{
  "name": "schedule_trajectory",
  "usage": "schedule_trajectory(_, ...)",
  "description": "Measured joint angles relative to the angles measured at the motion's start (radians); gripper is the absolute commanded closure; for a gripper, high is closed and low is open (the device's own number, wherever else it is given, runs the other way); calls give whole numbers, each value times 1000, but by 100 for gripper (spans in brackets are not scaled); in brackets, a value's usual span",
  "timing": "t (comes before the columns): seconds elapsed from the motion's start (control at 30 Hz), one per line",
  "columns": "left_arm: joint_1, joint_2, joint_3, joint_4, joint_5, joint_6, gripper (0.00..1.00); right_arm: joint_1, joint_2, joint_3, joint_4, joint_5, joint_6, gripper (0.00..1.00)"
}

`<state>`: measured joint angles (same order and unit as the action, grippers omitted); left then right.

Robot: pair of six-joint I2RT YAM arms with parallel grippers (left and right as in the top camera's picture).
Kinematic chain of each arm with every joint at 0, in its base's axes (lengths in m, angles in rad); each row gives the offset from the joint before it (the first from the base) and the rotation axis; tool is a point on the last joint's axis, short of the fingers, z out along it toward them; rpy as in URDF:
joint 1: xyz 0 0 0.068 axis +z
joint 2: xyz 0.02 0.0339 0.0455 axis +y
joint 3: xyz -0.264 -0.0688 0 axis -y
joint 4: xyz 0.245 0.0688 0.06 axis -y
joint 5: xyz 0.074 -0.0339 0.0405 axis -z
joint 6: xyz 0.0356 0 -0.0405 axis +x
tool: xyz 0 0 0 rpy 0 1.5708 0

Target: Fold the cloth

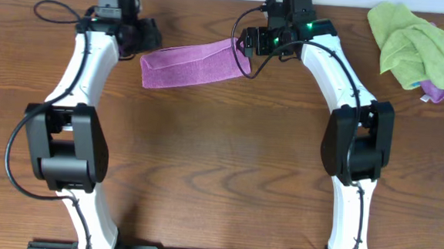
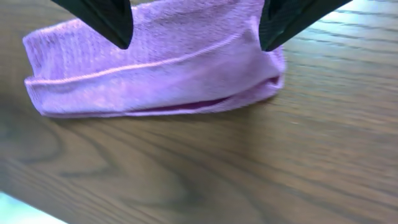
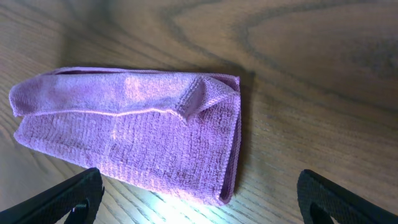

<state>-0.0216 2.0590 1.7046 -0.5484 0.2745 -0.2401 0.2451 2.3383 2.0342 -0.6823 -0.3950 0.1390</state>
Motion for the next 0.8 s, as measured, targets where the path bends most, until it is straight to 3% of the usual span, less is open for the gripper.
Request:
schedule_trajectory(0.07,-13,0,0,-1,-10,6,32,0,0,0,5,1,-8,10)
schedule_trajectory(0.3,-11,0,0,-5,-33,13,27,3,0,0,120,-18,14,12)
schedule_trajectory(0.63,-12,9,0,-10,-39,13,25,6,52,1,194,-205,215,20)
schedule_trajectory(0.8,-12,68,0,-6,-39,13,23,14,101,1,214,-273,298,34)
